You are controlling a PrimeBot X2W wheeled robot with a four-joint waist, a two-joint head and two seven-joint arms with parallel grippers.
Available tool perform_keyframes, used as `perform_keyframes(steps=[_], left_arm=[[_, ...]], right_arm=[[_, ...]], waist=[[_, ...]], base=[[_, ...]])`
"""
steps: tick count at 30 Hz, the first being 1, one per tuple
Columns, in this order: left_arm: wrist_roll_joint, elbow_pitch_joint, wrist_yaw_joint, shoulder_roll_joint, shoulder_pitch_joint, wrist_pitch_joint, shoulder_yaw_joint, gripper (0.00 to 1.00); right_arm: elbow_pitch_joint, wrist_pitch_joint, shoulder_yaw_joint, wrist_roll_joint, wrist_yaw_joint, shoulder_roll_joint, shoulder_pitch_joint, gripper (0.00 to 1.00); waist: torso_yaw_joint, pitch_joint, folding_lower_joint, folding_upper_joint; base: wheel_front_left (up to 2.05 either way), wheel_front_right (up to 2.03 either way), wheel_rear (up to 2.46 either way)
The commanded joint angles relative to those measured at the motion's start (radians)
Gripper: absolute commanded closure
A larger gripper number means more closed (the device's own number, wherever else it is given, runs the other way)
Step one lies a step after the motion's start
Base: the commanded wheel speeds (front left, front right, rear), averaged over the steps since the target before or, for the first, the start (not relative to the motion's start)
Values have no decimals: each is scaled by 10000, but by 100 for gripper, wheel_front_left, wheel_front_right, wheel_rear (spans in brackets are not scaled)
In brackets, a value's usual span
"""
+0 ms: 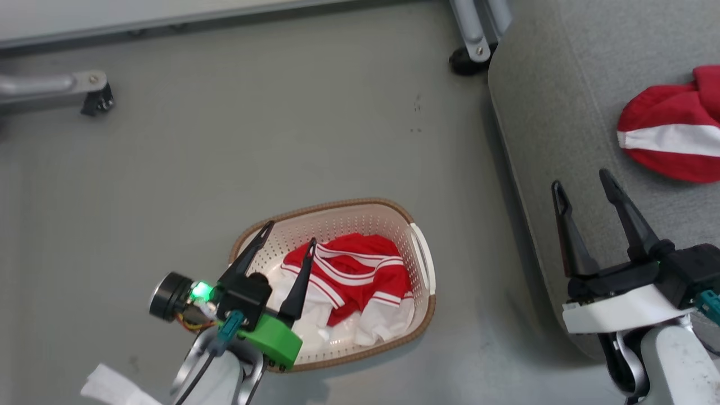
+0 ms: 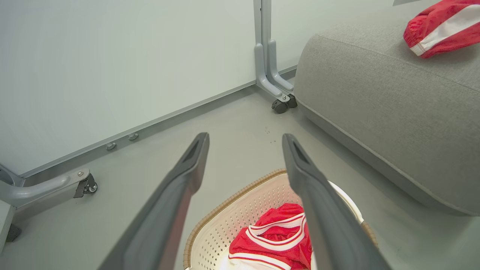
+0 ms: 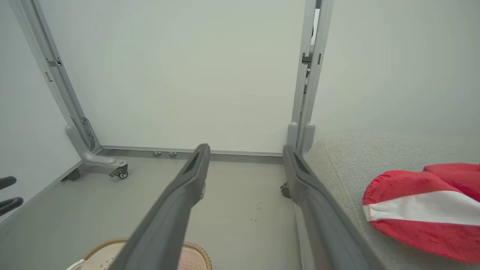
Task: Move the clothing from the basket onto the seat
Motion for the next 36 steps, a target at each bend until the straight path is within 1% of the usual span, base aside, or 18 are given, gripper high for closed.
perform_keyframes(steps=[1,5,9,11,17,23,27,30,32,36], left_arm=[[96,257,-45,149,-579,7,-208,0],[258,1454,-95,433,-2228,4,-1496,0],[-200,2567,-101,741,-3914,5,-3354,0],[-466,3023,-97,839,-4660,5,-4111,0],[-1051,4401,-99,934,-6552,4,-6343,0],[-1838,5301,-100,934,-7775,4,-8216,0],[-2311,5844,-101,933,-8439,5,-9086,0],[-2331,6303,-101,839,-8769,5,-9385,0],[-2187,6866,-101,680,-9006,5,-9476,0],[-1538,7338,-101,431,-9354,5,-9482,0]], right_arm=[[-99,1,-69,2,-14,27,-294,0],[-332,-1,-147,-37,-14,17,-843,0],[-592,-1,-385,-30,-14,70,-1333,0],[-721,-1,-477,-33,-14,97,-1541,0],[-1007,-1,-648,-65,-14,78,-2045,0],[-1212,-1,-447,-225,-14,26,-2404,0],[-1376,-1,-392,-236,-14,46,-2614,0],[-1535,-1,-350,-224,-14,39,-2798,0],[-1769,-1,-302,-252,-14,-6,-2927,0],[-2067,1,-122,-391,-16,-204,-3030,0]], waist=[[-142,2207,-1,0],[-120,3168,-1,0],[-80,4173,-1,0],[-61,4602,-1,0],[-93,5701,-1,0],[-246,6523,-1,0],[-347,7003,-1,0],[-421,7309,-1,0],[-464,7609,-1,0],[-465,7923,-1,0]], base=[[0,0,0],[0,0,0],[0,0,0],[0,0,0],[0,0,0],[0,0,0],[0,0,0],[0,0,0],[0,0,0],[0,0,0]])
